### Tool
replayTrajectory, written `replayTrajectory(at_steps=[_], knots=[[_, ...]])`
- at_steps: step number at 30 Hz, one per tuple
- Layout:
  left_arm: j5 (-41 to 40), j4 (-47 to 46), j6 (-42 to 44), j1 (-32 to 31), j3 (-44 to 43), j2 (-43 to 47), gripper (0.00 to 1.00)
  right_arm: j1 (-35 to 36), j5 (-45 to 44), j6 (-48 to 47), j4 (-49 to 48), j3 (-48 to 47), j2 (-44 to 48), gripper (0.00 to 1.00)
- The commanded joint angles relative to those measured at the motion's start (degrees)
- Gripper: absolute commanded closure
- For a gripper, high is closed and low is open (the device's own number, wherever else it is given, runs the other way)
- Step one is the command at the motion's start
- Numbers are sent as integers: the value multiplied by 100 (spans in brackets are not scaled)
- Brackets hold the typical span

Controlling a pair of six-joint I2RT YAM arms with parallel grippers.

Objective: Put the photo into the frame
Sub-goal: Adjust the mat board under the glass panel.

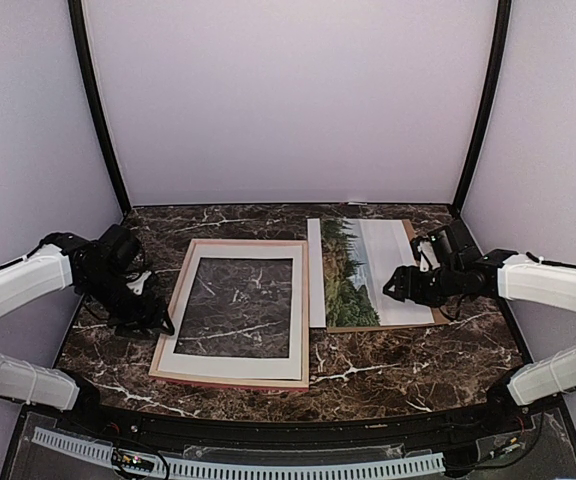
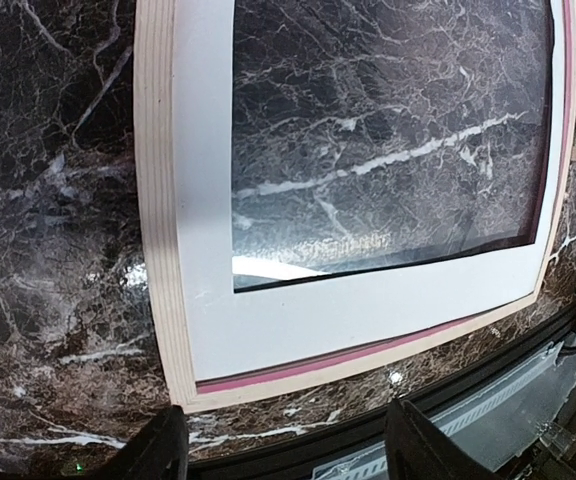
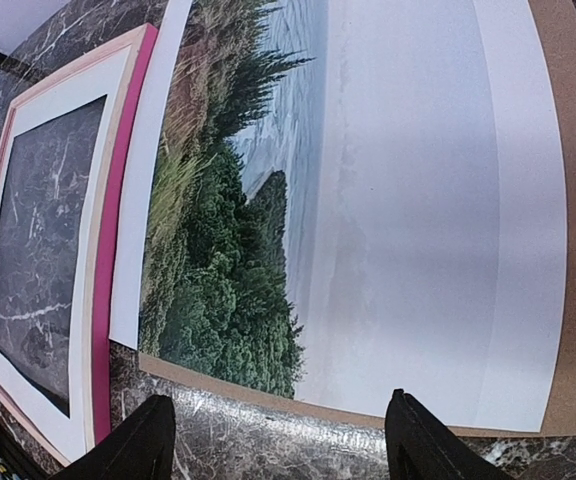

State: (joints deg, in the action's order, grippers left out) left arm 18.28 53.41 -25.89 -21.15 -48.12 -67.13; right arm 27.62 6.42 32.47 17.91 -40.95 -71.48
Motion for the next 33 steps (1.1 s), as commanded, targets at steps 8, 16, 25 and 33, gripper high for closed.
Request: replayTrajectory(at_steps=[8,16,25,33], knots=[[-224,-525,3,-624,-661,-243,29,-32,-159,-53,65,43,115,26],[-223,-1461,-260,-1709,-1085,-861,28,-29,-307,-57,259,142,319,27],[567,-3093,-544,-3007,-1299,-1851,27,-30,-366,-1,309,306,518,26],[1012,-3494,-198,-3588,-1963,-3145,27,-28,-355,3,355,390,561,26]])
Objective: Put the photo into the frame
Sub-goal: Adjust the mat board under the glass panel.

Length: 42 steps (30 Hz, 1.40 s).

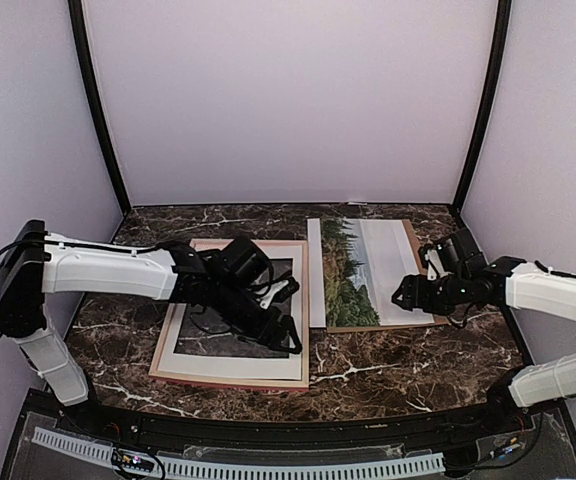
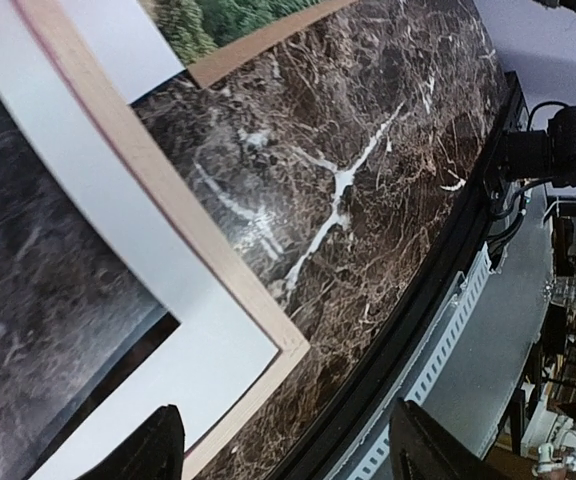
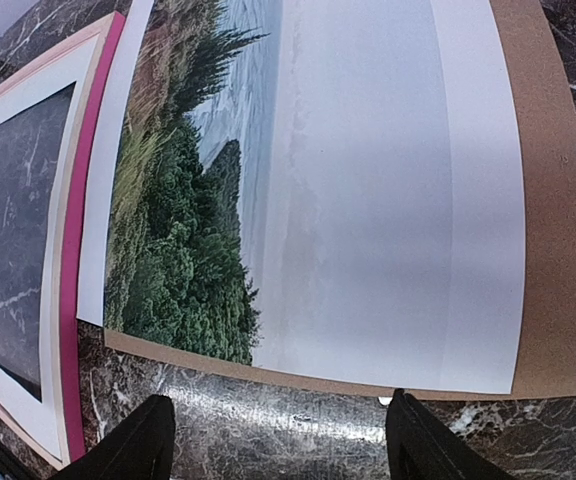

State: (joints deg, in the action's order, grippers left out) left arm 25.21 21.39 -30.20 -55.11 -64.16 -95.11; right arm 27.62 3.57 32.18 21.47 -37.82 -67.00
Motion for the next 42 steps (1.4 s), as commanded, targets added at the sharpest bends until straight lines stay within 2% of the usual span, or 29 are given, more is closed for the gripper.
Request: replayTrajectory(at_steps=[1,16,31,38,42], knots=[[355,-273,277,-245,-399,-534,27,-28,-63,38,-1,86,117,26],[467,-233,347,-495,-530,-1360,27,-31,-59,61,-133,267,13,26],[172,-103,534,-518,-590,-1080,27,-29,-294,120,-78,517,252,26],[-394,-21,686,-514,-867,-669,22,-97,-734,-79,186,280,273,25],[-817,95,802,-495,-1212,-653,12,-303,-744,-239,156,184,141,24]])
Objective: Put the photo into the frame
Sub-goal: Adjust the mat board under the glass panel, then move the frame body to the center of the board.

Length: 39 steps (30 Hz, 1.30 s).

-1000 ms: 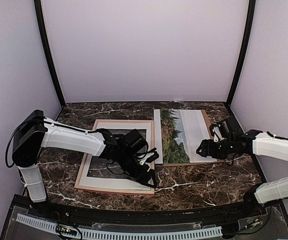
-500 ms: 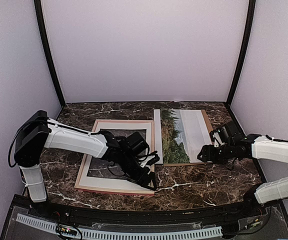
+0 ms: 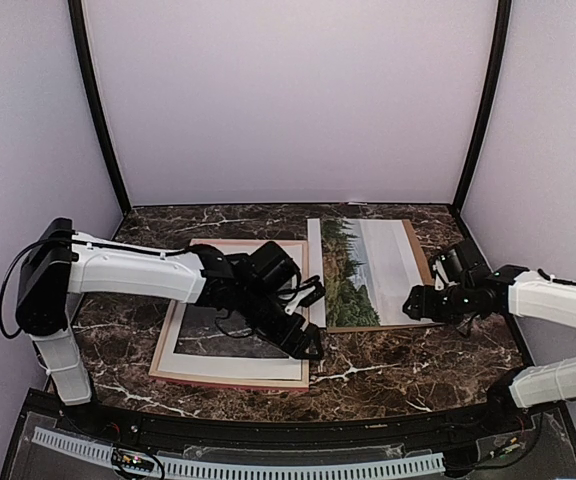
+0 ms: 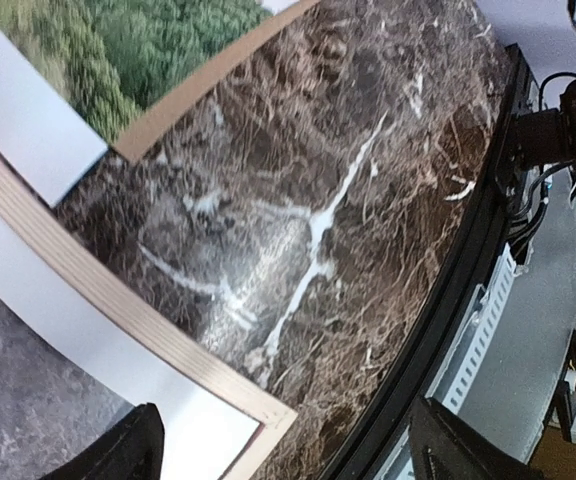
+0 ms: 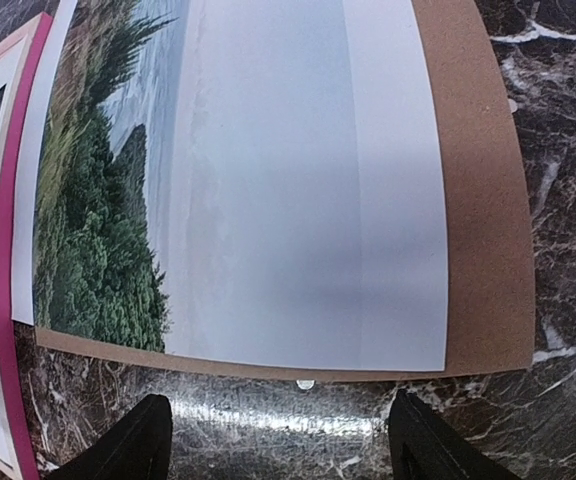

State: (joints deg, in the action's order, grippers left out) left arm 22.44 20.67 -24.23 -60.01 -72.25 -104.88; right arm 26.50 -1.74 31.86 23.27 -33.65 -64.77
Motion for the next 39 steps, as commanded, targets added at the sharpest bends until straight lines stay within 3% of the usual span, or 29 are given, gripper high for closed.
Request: replayTrajectory(at_steps=[1,5,13,18,28,39], knots=[[-587,230,229,26,-564,300,9,-264,-209,-257,-43,-258,-113,24],[-612,310,249,193,-1059,93,1,-638,-160,-433,-147,-408,-291,24],[149,136,97,776,-2096,-782,1,-1353,333,-572,-624,-721,-1068,24],[167,25,154,850,-2826,-1422,1,-1446,572,-650,-778,-861,-1365,25],[-787,-293,-5,855,-3103,-2272,5,-1464,903,-590,-959,-772,-1309,25],[-1302,-178,-98,887,-3267,-2634,7,-1464,1013,-573,-997,-678,-1305,25]])
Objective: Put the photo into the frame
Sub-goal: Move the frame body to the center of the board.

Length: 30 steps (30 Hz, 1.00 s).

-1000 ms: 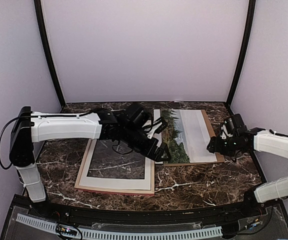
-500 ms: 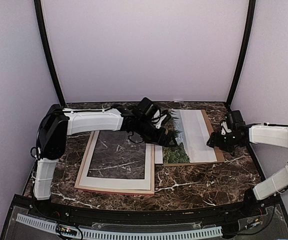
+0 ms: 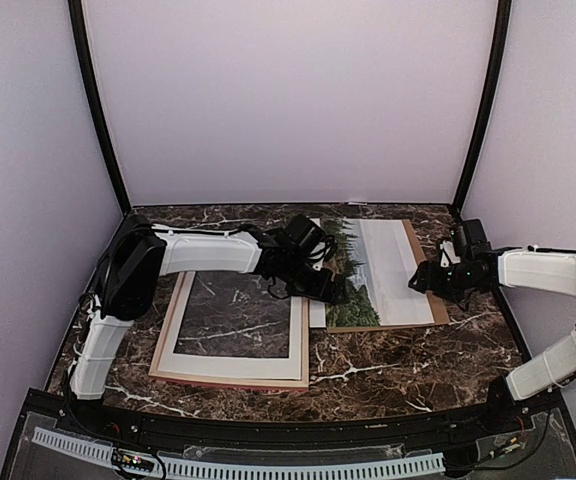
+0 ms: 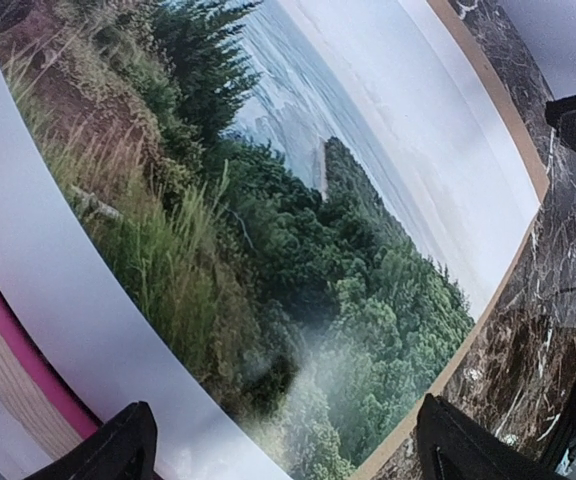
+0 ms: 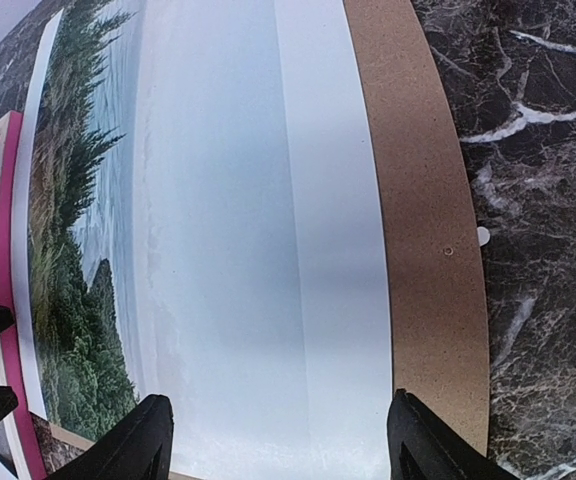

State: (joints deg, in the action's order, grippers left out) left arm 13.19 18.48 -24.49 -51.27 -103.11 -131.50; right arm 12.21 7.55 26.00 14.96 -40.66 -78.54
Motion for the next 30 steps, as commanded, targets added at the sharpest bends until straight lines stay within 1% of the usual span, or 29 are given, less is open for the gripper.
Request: replayTrajectory(at_steps=[1,8,20,23,30], knots=[[-442,79,-90,25,-177,4,7,-34,90,11,-169,31,80,25],[-634,270,-304,205,-59,-75,9,-34,73,10,-191,93,81,25],[-1033,499,-355,345,113,-85,9,-34,-108,-54,-151,-24,-122,25],[-963,479,-355,352,-7,-131,9,-47,-166,-96,-136,-132,-290,25],[-776,679,-491,339,-522,-541,9,-78,-176,-225,-173,-424,-812,26]])
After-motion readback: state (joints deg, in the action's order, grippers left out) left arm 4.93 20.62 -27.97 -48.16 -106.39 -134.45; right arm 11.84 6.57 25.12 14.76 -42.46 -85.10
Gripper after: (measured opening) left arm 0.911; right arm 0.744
